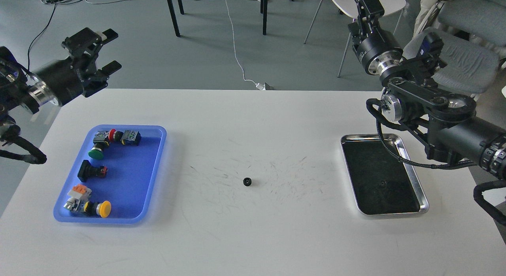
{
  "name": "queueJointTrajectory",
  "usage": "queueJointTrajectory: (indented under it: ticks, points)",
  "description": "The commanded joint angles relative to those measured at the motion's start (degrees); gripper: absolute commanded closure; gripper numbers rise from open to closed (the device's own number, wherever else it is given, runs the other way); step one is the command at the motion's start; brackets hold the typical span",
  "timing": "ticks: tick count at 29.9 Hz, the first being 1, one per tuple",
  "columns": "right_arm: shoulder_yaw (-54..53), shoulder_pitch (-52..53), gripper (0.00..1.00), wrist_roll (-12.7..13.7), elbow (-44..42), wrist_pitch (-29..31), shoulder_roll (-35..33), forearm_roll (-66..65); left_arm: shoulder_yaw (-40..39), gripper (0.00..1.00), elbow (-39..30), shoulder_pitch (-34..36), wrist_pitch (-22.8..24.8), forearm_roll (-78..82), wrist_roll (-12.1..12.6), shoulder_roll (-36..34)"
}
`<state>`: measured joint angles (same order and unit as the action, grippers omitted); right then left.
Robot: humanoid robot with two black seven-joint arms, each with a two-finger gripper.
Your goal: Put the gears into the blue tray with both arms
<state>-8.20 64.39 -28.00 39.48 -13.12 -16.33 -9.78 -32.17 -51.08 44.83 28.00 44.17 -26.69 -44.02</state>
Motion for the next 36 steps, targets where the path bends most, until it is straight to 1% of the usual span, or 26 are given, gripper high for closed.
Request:
queueJointTrajectory:
  ticks: [1,5,8,12,17,23,29,32,36]
  points:
    - [-0.06,-0.23,0.05,0.0,-0.01,-0.15,-0.28,0.03,-0.08,0.01,-5.59,0.08,0.0,9.42,-1.31,-1.24]
    - [0.03,-0.67,0.05,0.0,-0.01,-0.15,-0.89,0.03,-0.08,0.01,-11.84,0.17,0.0,19.61,-1.31,-3.09]
    - [0.03,-0.67,0.05,0.0,-0.01,-0.15,-0.9,0.03,-0.17,0.01,-13.6,0.17,-0.05,27.61,-1.31,-2.83]
    - [0.03,-0.67,0.05,0.0,-0.1,-0.15,-1.07,0.03,0.0,0.01,-20.53,0.0,-3.64,36.05,-1.31,-2.91]
    - [-0.76,-0.5,0.05,0.0,-0.1,-0.15,-2.74,0.03,-0.08,0.02,-24.5,0.0,-6.72,45.72,-1.31,-2.21]
    - [-3.31,-1.11,0.05,0.0,-0.1,-0.24,-4.23,0.03,0.18,0.02,-25.39,-0.18,-13.23,51.71,-1.31,0.86]
    - [-3.4,-1.2,0.05,0.0,-0.1,-0.24,-4.94,0.03,4.74,0.01,-26.26,-0.53,-13.76,52.15,-1.31,2.09]
    - [-3.4,-1.29,0.05,0.0,-0.1,-0.24,-4.94,0.03,7.47,0.01,-26.18,-0.44,-13.85,57.75,-1.31,2.8]
    - [-3.4,-1.29,0.05,0.0,-0.1,-0.24,-4.94,0.03,8.35,0.01,-26.53,-0.53,-13.85,63.74,-1.31,3.41]
